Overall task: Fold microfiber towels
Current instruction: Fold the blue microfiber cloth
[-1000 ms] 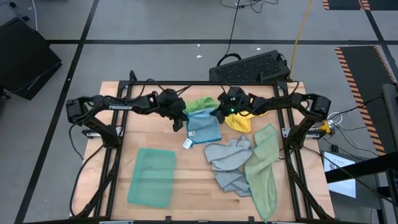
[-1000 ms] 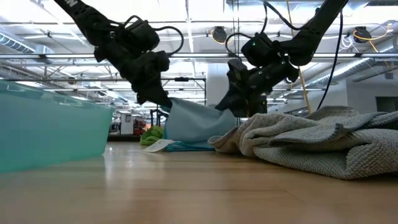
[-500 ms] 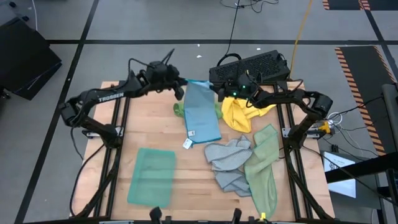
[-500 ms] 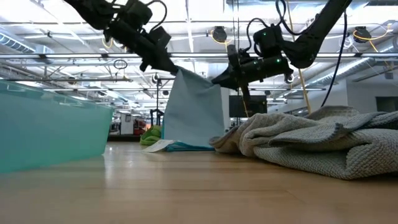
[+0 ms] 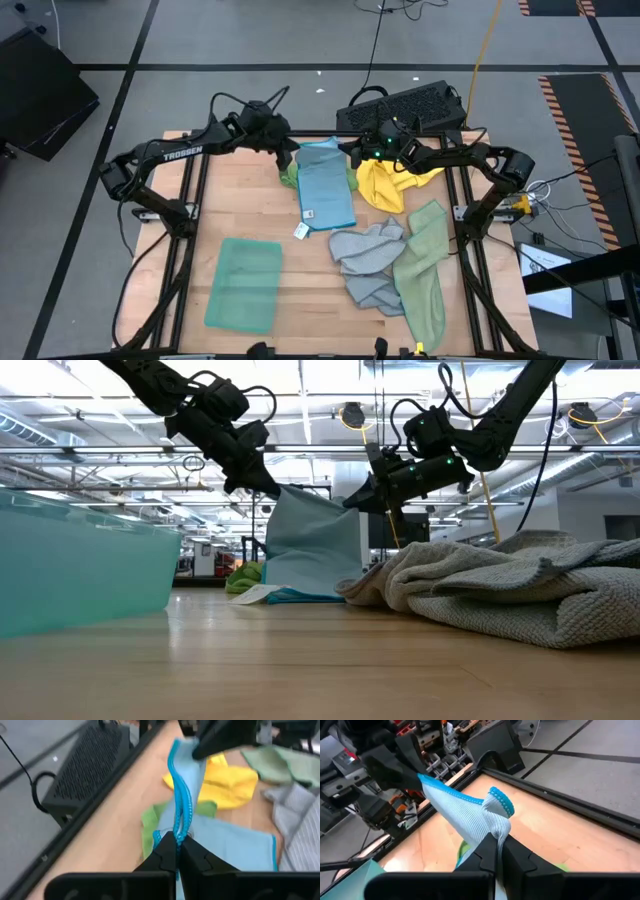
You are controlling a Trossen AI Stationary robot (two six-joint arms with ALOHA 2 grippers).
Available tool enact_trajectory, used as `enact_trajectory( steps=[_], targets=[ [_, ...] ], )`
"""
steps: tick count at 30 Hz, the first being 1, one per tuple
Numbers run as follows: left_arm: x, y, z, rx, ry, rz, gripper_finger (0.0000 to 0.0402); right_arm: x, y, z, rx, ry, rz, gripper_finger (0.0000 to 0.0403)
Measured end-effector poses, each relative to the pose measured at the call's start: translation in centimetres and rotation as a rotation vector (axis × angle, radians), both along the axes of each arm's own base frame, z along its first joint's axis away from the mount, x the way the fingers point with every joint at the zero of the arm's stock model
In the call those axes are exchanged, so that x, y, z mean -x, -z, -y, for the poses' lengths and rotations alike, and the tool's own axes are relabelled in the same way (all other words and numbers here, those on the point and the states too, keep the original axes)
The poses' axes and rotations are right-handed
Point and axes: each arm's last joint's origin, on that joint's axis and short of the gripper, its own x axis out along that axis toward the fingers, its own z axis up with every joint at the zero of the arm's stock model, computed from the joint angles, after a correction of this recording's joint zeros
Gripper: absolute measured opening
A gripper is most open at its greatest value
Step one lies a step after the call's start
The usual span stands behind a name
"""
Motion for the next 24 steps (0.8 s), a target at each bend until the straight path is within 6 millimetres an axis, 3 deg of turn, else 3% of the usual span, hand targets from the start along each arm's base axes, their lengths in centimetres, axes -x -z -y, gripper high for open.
enact_trajectory(
  steps=[16, 24],
  targets=[
    [-2.0, 0.6, 4.3, 0.078, 0.171, -0.054, 0.0004, -0.4, 1.7, -2.2, -0.139, -0.158, -0.14, 0.0004],
    [-4.0, 3.3, 5.8, 0.126, 0.263, -0.137, 0.0004, -0.6, 2.7, -3.8, -0.142, -0.241, -0.258, 0.0004]
  ],
)
